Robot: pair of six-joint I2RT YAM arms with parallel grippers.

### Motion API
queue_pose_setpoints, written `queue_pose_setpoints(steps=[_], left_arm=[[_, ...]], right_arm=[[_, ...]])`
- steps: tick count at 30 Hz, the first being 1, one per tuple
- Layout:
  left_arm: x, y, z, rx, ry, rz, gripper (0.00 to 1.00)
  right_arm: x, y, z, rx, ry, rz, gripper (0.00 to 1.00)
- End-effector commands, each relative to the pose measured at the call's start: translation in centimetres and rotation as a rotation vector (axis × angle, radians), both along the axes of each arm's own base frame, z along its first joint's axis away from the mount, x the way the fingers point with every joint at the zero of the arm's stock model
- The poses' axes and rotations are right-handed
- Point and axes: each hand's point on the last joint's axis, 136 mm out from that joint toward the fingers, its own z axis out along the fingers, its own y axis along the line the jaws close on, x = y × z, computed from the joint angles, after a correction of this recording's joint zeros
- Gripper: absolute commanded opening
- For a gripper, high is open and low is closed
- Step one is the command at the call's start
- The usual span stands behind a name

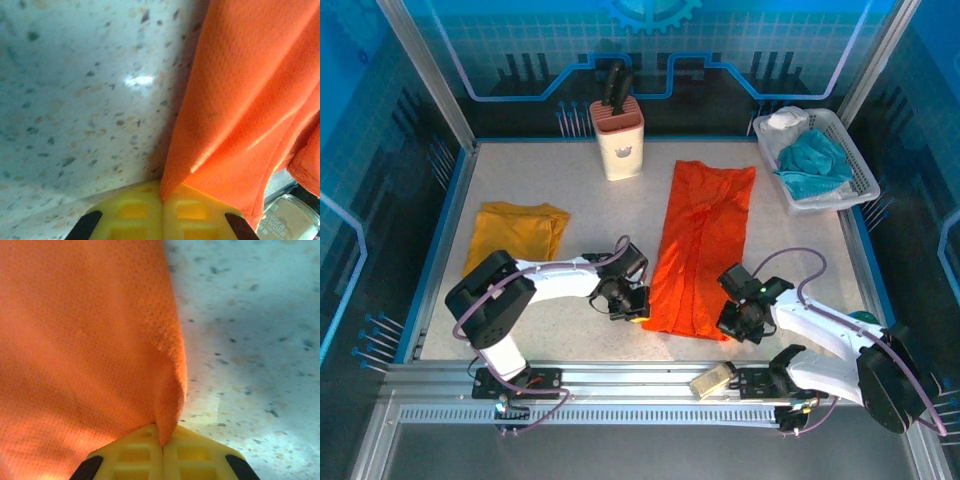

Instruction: Fold and stack the t-shirts

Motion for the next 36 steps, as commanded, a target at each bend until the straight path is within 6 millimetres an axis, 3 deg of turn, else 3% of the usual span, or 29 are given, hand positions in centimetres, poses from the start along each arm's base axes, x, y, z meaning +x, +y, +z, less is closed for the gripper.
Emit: queue_pose_setpoints(steps=[1,7,11,17,25,36], left_arm=[[-0.7,1.0,0.3,0.022,-0.002,0.043,0.0],[-2.7,0.9,1.7,0.01,-0.008,0.083,0.0],[-2.0,0.3,3.8,-0.019,-0.052,0.091,0.0],[0.9,-1.7,6.2,-0.06,-0.103,0.052,0.0],[6.9,-2.7,10.6,-0.103,-0.207,0.017,0.0],[14.4,-3.3,10.7,-0.141,-0.236,0.032,0.0]], right_arm=[[0.2,0.4,0.1,0.004,-0.021,0.036,0.0],[-0.4,0.6,1.5,0.013,-0.007,0.067,0.0],[0.6,0.4,3.8,0.015,-0.072,0.067,0.0],[3.0,0.3,6.0,0.026,-0.113,0.066,0.0],[8.6,0.5,9.0,0.113,-0.217,0.033,0.0],[16.2,-0.1,10.8,0.136,-0.303,0.043,0.0]])
